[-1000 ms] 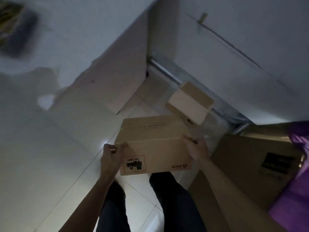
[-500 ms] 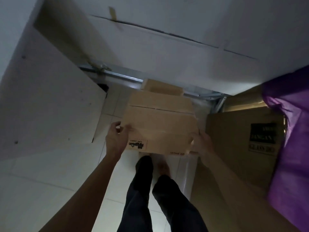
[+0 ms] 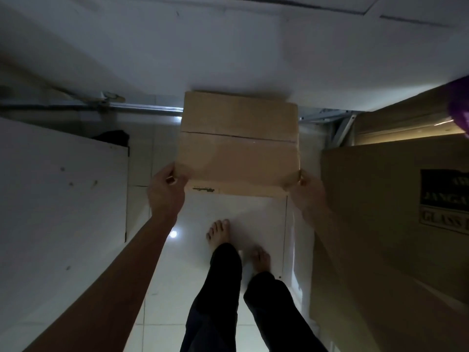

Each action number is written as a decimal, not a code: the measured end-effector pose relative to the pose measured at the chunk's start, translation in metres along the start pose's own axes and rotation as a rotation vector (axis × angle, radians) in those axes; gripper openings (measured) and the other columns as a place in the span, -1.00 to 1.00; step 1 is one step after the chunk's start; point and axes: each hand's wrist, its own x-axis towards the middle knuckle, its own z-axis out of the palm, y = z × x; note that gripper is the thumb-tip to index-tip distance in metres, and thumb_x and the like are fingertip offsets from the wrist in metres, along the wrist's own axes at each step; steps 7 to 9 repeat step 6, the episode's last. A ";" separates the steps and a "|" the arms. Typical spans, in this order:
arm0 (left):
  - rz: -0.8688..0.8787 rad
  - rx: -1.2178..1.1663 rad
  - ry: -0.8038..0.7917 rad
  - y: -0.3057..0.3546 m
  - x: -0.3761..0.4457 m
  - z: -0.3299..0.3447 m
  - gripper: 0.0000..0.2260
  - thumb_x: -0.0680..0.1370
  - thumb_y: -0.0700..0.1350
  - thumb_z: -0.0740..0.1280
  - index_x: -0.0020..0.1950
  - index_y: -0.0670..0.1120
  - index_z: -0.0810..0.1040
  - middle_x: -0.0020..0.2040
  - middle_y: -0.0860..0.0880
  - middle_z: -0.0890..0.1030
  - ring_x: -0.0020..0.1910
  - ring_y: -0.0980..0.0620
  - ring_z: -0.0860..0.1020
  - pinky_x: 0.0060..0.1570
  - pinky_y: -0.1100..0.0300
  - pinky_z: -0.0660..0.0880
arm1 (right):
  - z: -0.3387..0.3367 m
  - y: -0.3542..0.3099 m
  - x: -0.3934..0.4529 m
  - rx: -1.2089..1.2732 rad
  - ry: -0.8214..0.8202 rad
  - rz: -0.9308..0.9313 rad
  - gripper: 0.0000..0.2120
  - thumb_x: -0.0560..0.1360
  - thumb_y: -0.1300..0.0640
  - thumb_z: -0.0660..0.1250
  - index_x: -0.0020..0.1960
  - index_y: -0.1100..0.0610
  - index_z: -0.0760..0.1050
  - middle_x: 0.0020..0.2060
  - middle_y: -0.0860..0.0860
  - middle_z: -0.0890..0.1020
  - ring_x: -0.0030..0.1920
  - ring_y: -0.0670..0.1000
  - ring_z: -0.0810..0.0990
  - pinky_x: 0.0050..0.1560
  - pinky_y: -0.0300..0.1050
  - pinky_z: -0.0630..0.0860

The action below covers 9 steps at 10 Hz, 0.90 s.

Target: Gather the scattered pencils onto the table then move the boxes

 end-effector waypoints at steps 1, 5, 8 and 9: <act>0.021 0.014 0.036 -0.003 0.016 0.003 -0.69 0.48 -0.24 0.46 0.21 -0.03 0.66 -0.18 0.00 0.61 -0.22 0.09 0.54 -0.28 0.48 0.43 | 0.018 -0.007 0.019 -0.080 0.098 -0.034 -0.76 0.48 0.33 0.37 0.03 0.03 0.61 -0.12 -0.01 0.63 -0.08 0.04 0.57 -0.26 -0.22 0.43; -0.089 -0.044 -0.159 -0.007 0.030 0.007 -0.44 0.49 -0.43 0.35 0.44 -0.05 0.48 -0.03 0.18 0.56 0.06 0.03 0.58 0.01 0.27 0.51 | 0.034 -0.015 0.036 -0.120 -0.019 -0.070 -0.69 0.49 0.33 0.31 0.20 0.15 0.62 0.00 0.04 0.65 -0.02 0.04 0.58 -0.05 -0.11 0.48; -0.103 -0.046 -0.221 -0.002 0.023 0.004 -0.43 0.48 -0.45 0.30 0.44 -0.05 0.48 0.16 0.11 0.55 0.18 0.05 0.52 0.23 0.16 0.48 | 0.028 -0.014 0.030 0.004 -0.046 0.014 -0.53 0.48 0.43 0.33 0.36 0.18 0.52 0.13 0.10 0.57 0.09 0.07 0.54 0.02 -0.12 0.47; -0.103 -0.046 -0.221 -0.002 0.023 0.004 -0.43 0.48 -0.45 0.30 0.44 -0.05 0.48 0.16 0.11 0.55 0.18 0.05 0.52 0.23 0.16 0.48 | 0.028 -0.014 0.030 0.004 -0.046 0.014 -0.53 0.48 0.43 0.33 0.36 0.18 0.52 0.13 0.10 0.57 0.09 0.07 0.54 0.02 -0.12 0.47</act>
